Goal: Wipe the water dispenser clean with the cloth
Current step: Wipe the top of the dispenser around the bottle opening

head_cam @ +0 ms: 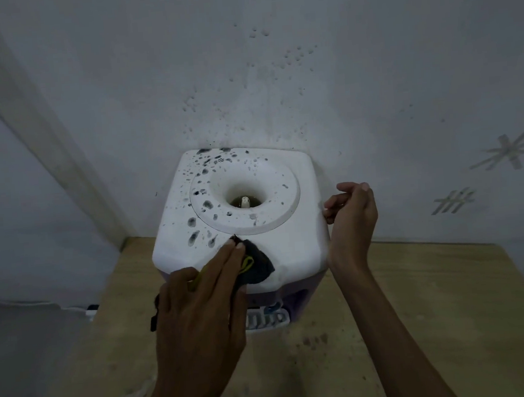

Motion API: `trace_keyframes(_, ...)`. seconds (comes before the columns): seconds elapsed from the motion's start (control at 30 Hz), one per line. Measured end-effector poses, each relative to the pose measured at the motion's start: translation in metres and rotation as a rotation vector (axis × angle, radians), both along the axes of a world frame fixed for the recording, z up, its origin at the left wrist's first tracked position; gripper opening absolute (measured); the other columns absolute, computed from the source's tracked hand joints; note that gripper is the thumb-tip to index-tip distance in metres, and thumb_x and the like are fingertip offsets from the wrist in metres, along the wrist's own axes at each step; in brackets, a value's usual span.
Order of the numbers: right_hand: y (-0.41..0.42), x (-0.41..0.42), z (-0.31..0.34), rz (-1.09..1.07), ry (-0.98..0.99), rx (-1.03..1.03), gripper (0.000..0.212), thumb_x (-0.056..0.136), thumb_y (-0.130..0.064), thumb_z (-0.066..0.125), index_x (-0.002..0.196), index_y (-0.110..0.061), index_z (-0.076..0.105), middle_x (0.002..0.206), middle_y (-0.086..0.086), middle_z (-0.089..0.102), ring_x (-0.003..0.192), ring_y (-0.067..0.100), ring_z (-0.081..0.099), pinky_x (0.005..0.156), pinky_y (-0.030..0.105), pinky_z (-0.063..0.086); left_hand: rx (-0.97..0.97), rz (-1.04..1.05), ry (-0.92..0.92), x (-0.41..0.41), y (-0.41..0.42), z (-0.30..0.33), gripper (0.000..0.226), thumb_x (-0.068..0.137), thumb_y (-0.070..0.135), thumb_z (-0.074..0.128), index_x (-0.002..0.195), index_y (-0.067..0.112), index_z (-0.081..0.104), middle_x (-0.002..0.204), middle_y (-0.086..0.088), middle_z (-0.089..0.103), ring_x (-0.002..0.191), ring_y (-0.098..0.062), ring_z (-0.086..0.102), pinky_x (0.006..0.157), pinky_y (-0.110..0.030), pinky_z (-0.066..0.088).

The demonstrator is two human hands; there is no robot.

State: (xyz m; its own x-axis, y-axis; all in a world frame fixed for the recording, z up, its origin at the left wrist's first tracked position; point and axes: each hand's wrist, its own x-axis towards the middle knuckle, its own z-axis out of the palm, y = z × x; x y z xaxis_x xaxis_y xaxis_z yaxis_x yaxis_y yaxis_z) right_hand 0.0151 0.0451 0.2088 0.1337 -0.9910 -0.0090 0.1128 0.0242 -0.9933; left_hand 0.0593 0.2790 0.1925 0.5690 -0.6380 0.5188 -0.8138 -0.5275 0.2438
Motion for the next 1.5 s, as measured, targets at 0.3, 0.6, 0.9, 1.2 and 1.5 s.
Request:
trace_keyframes(0.3, 0.002, 0.000, 0.000, -0.006, -0.021, -0.049, 0.044, 0.112, -0.034, 0.027, 0.101, -0.009, 0.060, 0.062, -0.001, 0.060, 0.060, 0.014, 0.056, 0.063, 0.032, 0.046, 0.140, -0.096, -0.061, -0.028, -0.077, 0.020, 0.062, 0.073, 0.025, 0.078, 0.132, 0.010, 0.065, 0.133, -0.007, 0.066, 0.105, -0.033, 0.054, 0.088, -0.045, 0.035)
trace_keyframes(0.6, 0.000, -0.003, 0.000, -0.065, -0.146, -0.003, 0.055, 0.112, -0.045, 0.021, 0.106, -0.009, 0.061, 0.077, 0.008, 0.064, 0.070, 0.018, 0.061, 0.064, 0.030, 0.048, 0.209, -0.083, -0.066, -0.017, -0.141, 0.030, 0.036, 0.083, 0.026, 0.056, 0.115, 0.017, 0.069, 0.116, -0.001, 0.069, 0.105, -0.027, 0.055, 0.087, -0.039, 0.032)
trace_keyframes(0.9, -0.001, 0.000, -0.001, -0.060, -0.084, -0.059, 0.046, 0.112, -0.033, 0.026, 0.098, -0.010, 0.062, 0.070, 0.002, 0.065, 0.068, 0.018, 0.059, 0.071, 0.036, 0.050, 0.164, -0.069, 0.060, -0.024, -0.027, 0.020, 0.073, 0.065, 0.017, 0.089, 0.135, 0.019, 0.067, 0.139, 0.005, 0.066, 0.096, -0.032, 0.053, 0.077, -0.042, 0.043)
trace_keyframes(1.2, 0.000, 0.001, -0.002, -0.056, -0.037, -0.090, 0.039, 0.111, -0.026, 0.028, 0.095, -0.011, 0.060, 0.065, -0.002, 0.062, 0.066, 0.015, 0.059, 0.070, 0.036, 0.051, 0.127, -0.136, 0.045, -0.022, -0.037, 0.022, 0.081, 0.061, 0.002, 0.071, 0.140, 0.021, 0.063, 0.144, 0.003, 0.062, 0.097, -0.028, 0.044, 0.079, -0.042, 0.034)
trace_keyframes(1.5, -0.001, 0.002, -0.005, -0.064, -0.027, -0.099, 0.039, 0.110, -0.027, 0.029, 0.093, -0.012, 0.061, 0.064, -0.001, 0.060, 0.066, 0.016, 0.058, 0.070, 0.035, 0.051, -0.011, -0.039, 0.131, -0.003, 0.004, 0.005, 0.097, 0.053, -0.016, 0.069, 0.144, 0.019, 0.060, 0.150, 0.006, 0.056, 0.103, -0.032, 0.047, 0.080, -0.042, 0.037)
